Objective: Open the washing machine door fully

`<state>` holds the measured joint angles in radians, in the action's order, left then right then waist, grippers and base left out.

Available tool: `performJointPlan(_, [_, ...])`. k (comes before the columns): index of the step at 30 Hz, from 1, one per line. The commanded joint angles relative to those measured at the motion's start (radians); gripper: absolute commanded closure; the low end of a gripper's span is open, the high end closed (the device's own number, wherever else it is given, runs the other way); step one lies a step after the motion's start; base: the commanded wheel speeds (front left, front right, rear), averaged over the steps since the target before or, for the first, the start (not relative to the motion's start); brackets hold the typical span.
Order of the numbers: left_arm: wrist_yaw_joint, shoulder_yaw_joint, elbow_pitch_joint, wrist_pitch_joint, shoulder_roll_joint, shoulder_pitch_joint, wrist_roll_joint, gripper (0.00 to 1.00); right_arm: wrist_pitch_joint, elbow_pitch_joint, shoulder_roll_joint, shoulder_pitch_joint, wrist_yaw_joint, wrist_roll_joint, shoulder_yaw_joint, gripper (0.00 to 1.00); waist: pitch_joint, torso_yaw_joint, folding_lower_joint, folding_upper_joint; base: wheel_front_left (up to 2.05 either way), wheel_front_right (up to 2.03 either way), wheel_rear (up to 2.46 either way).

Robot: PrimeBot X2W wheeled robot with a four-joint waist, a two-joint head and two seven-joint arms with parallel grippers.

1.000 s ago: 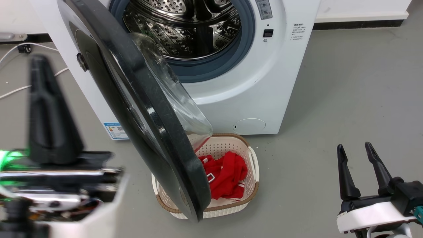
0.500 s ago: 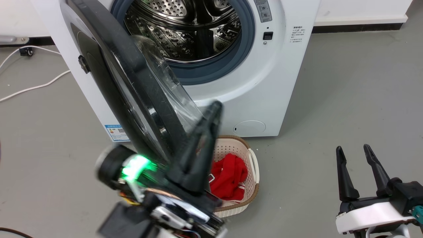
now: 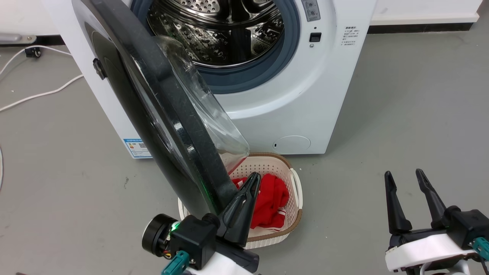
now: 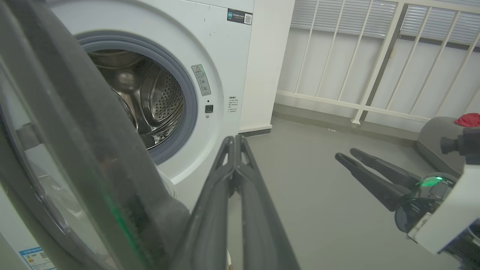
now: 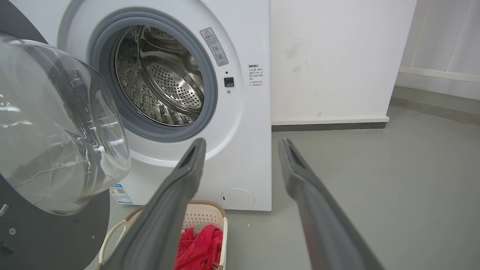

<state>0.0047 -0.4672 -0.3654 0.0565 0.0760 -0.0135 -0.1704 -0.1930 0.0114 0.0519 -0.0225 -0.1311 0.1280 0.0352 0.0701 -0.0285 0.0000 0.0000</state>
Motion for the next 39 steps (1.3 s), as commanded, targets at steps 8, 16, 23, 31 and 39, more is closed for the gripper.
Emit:
performJointPlan(8, [0.034,0.022,0.105,-0.029,-0.009,0.054,-0.005,1.0,-0.001,0.014,-0.003,0.029,0.001,0.013,-0.015,0.0,0.02,-0.011,0.0,0.0,0.0,0.0,0.0])
performJointPlan(16, [0.071,0.06,0.173,-0.045,-0.003,0.085,-0.011,1.0,-0.004,0.032,-0.003,0.034,0.001,0.022,-0.016,0.0,0.028,-0.025,0.0,0.0,0.0,0.0,0.0])
performJointPlan(23, [0.103,0.071,0.151,-0.033,0.006,0.038,-0.009,1.0,-0.003,0.042,-0.003,0.032,0.001,0.029,-0.017,0.0,0.023,-0.015,0.0,0.0,0.0,0.0,0.0])
performJointPlan(31, [0.15,0.075,0.079,-0.018,0.014,-0.055,-0.007,1.0,0.01,0.039,-0.003,0.016,0.001,0.028,-0.014,0.0,0.018,0.052,0.0,0.0,0.0,0.0,0.0])
performJointPlan(39, [0.204,0.09,0.024,-0.016,0.022,-0.142,0.002,1.0,0.02,0.024,-0.003,0.002,0.001,0.015,-0.005,0.0,0.013,0.152,0.0,0.0,0.0,0.0,0.0])
